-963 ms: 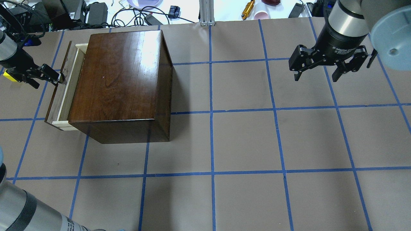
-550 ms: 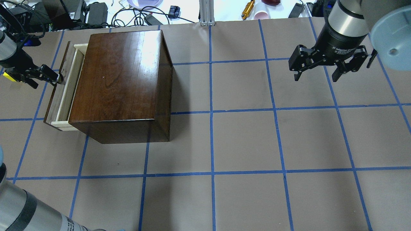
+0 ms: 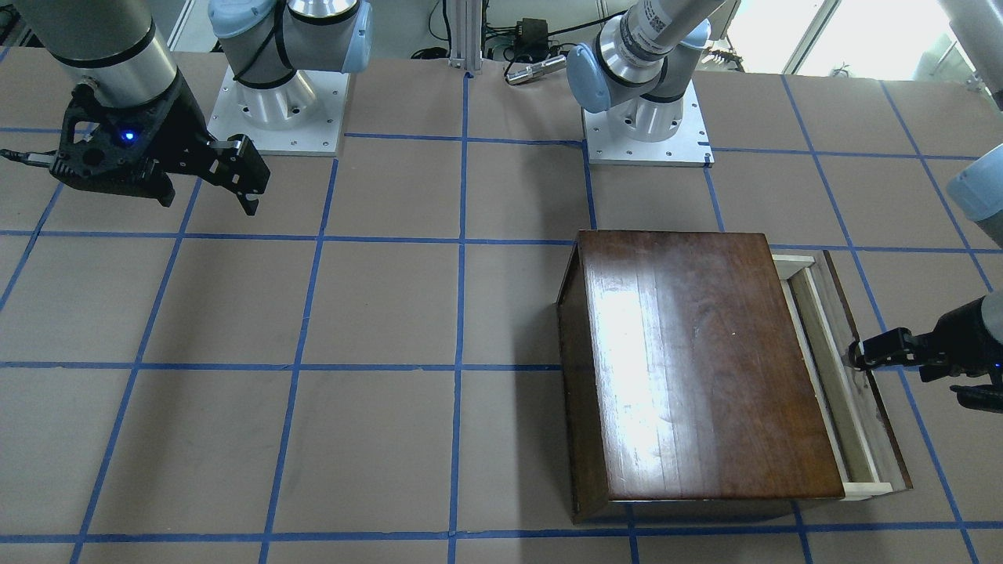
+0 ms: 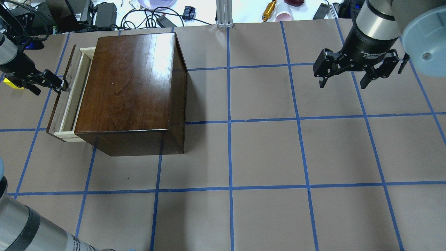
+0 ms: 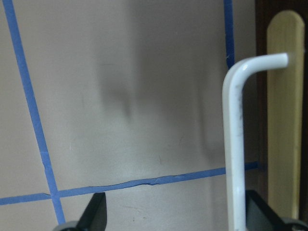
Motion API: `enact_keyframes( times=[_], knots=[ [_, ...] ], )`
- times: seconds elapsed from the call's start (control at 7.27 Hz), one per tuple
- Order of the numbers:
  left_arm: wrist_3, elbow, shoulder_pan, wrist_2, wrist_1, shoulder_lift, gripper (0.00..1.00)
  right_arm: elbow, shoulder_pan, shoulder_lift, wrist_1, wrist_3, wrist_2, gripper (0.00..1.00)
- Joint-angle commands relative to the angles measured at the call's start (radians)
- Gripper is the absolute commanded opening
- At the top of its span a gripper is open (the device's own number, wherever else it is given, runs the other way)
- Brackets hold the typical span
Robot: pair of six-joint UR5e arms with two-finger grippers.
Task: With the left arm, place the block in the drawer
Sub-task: 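Pull the drawer outward from the cabinet with the left gripper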
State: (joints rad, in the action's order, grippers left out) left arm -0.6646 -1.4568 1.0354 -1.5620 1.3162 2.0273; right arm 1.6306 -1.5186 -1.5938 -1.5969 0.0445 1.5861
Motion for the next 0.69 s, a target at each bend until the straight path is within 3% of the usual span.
enact_keyframes(
  times=[0.0, 0.55],
  knots=[
    [-0.010, 0.001, 0.000, -0.001, 0.000, 0.002, 1.00, 0.000, 0.000, 0.000, 0.000, 0.000, 0.000, 1.00],
    [-0.032, -0.001, -0.008, -0.018, -0.002, 0.004, 1.00, 0.000, 0.000, 0.000, 0.000, 0.000, 0.000, 1.00]
  ],
)
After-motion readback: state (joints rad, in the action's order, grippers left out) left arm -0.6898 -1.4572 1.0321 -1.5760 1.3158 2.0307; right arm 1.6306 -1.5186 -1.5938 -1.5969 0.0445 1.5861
